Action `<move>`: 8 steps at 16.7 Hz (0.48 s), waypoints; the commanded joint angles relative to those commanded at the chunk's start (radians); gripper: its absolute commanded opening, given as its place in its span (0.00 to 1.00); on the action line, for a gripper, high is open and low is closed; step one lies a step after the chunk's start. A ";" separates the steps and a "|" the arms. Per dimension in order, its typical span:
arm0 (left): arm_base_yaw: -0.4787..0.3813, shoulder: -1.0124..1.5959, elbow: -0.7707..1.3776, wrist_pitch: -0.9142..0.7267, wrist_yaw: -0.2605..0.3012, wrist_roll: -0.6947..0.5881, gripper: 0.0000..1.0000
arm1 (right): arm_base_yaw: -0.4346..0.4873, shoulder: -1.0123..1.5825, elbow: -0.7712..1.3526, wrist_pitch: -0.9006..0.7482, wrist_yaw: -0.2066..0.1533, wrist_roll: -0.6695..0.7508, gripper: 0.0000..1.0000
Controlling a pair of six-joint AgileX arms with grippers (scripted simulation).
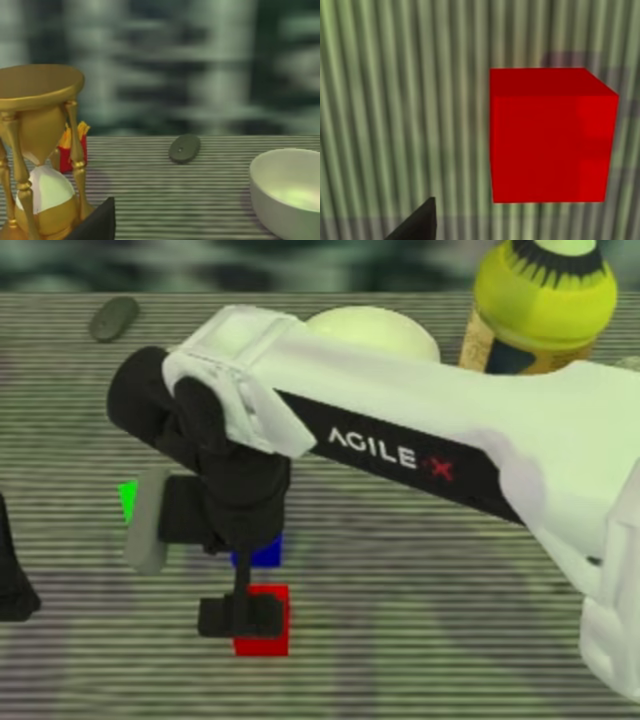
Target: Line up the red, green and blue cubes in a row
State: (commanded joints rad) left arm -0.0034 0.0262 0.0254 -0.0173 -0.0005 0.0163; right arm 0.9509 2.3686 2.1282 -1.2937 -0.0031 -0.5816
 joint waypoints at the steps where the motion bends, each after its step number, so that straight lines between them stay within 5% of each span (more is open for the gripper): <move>1: -0.004 0.027 0.026 -0.017 0.000 0.016 1.00 | -0.013 -0.031 -0.025 0.021 -0.003 0.006 1.00; 8: -0.063 0.480 0.400 -0.265 0.003 0.250 1.00 | -0.235 -0.538 -0.435 0.323 -0.036 0.130 1.00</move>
State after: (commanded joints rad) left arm -0.0661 0.5066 0.4251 -0.2818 0.0025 0.2662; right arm 0.7164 1.8305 1.6927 -0.9708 -0.0389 -0.4521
